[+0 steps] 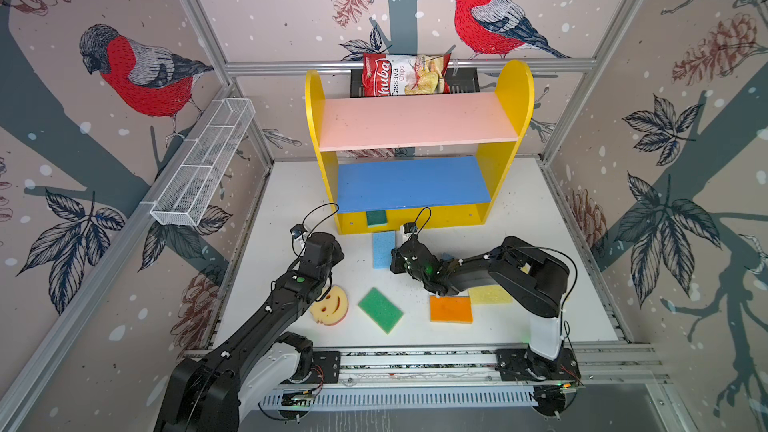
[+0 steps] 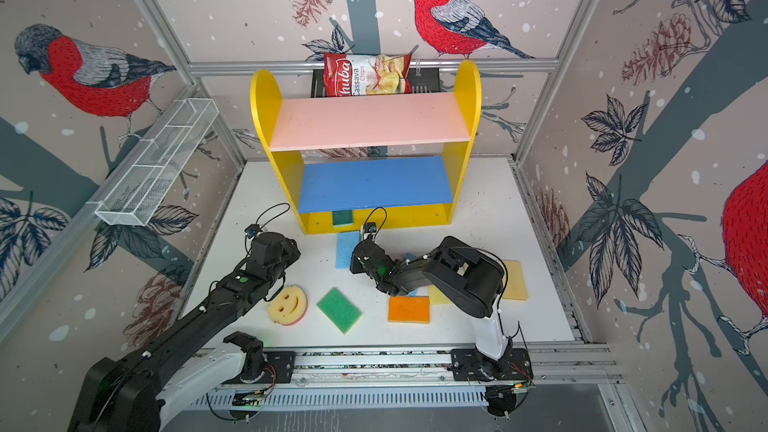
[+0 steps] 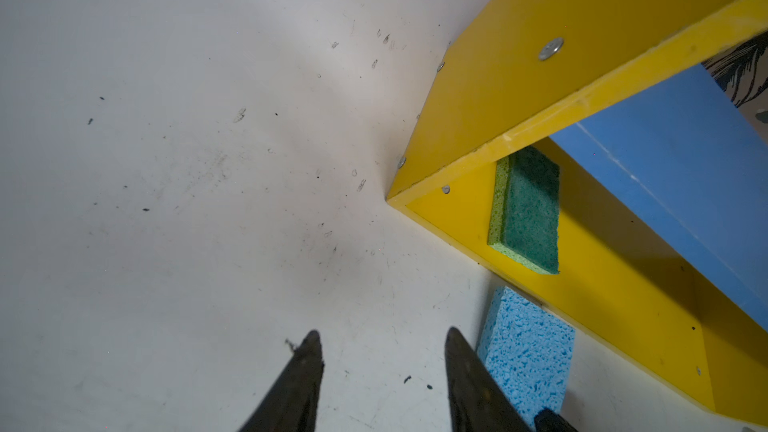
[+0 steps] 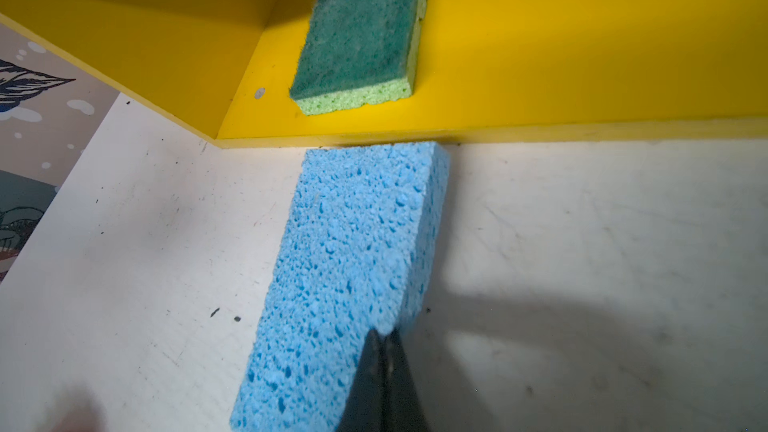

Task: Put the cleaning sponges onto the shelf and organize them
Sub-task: 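Slide the light blue sponge with the right gripper against the shelf front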

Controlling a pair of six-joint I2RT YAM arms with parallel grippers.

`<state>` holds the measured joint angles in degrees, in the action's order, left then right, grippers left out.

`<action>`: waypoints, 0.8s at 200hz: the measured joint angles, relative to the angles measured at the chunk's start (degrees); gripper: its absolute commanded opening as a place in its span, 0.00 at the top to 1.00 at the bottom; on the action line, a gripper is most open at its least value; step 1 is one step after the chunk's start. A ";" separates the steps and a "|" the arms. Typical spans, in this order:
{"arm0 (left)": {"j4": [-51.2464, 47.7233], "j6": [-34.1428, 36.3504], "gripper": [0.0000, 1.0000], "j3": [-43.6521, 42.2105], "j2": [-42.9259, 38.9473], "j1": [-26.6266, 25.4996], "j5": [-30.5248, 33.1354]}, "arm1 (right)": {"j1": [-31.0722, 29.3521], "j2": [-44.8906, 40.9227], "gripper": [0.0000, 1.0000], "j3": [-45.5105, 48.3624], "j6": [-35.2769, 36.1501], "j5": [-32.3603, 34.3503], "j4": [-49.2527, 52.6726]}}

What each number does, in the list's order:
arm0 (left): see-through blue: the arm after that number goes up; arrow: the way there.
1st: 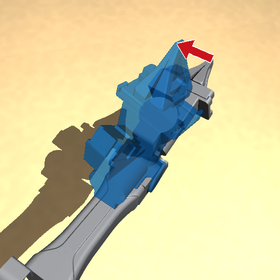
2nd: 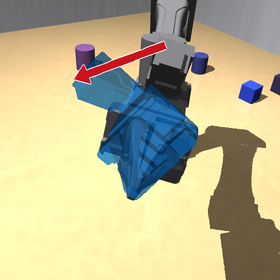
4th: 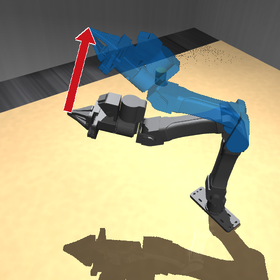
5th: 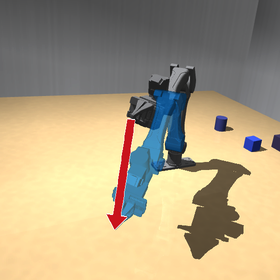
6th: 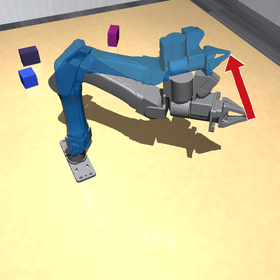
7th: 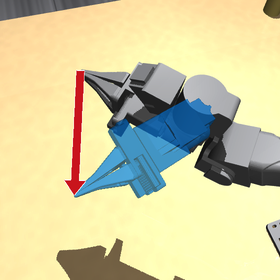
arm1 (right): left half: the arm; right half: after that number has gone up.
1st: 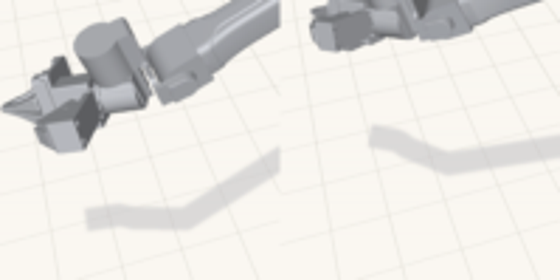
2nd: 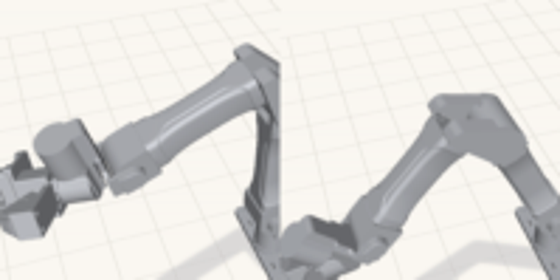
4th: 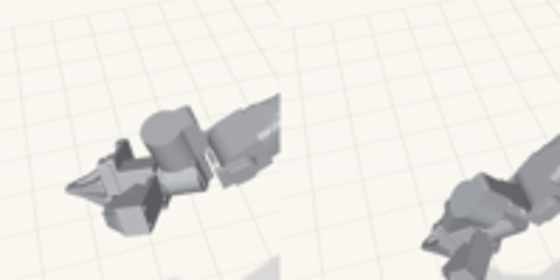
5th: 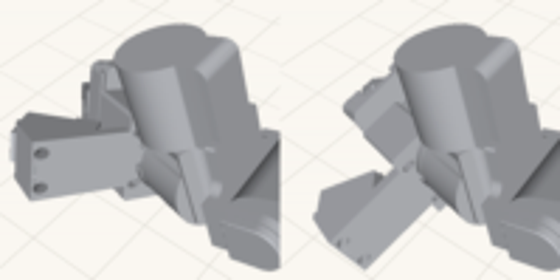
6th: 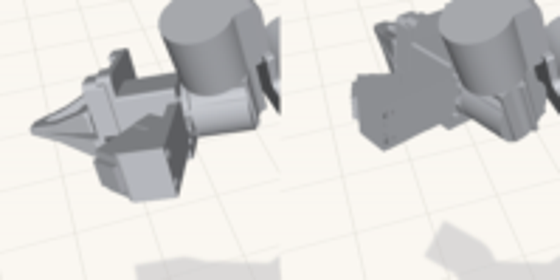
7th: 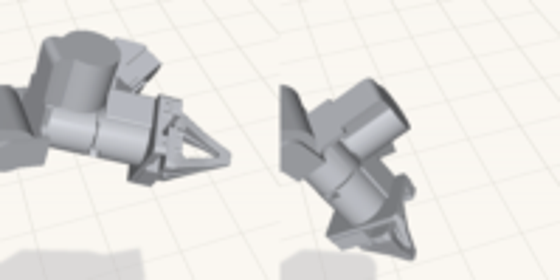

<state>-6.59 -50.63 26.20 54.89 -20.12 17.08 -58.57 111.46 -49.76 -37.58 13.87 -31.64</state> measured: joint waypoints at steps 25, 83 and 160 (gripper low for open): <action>-0.02 0.00 0.52 -0.02 0.15 0.04 -0.17 | 0.02 0.00 1.00 -0.20 0.11 0.96 0.00; -0.04 0.02 0.52 0.46 0.72 0.04 -0.37 | 0.22 2.19 1.00 -3.61 0.28 1.95 -0.98; -0.26 0.02 0.52 0.72 0.74 0.04 -0.39 | 0.42 4.46 1.00 -4.76 0.07 1.90 -1.27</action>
<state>-6.85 -50.61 26.92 55.64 -20.08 16.69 -58.15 115.92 -54.52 -37.52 15.77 -32.91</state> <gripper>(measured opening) 0.479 0.048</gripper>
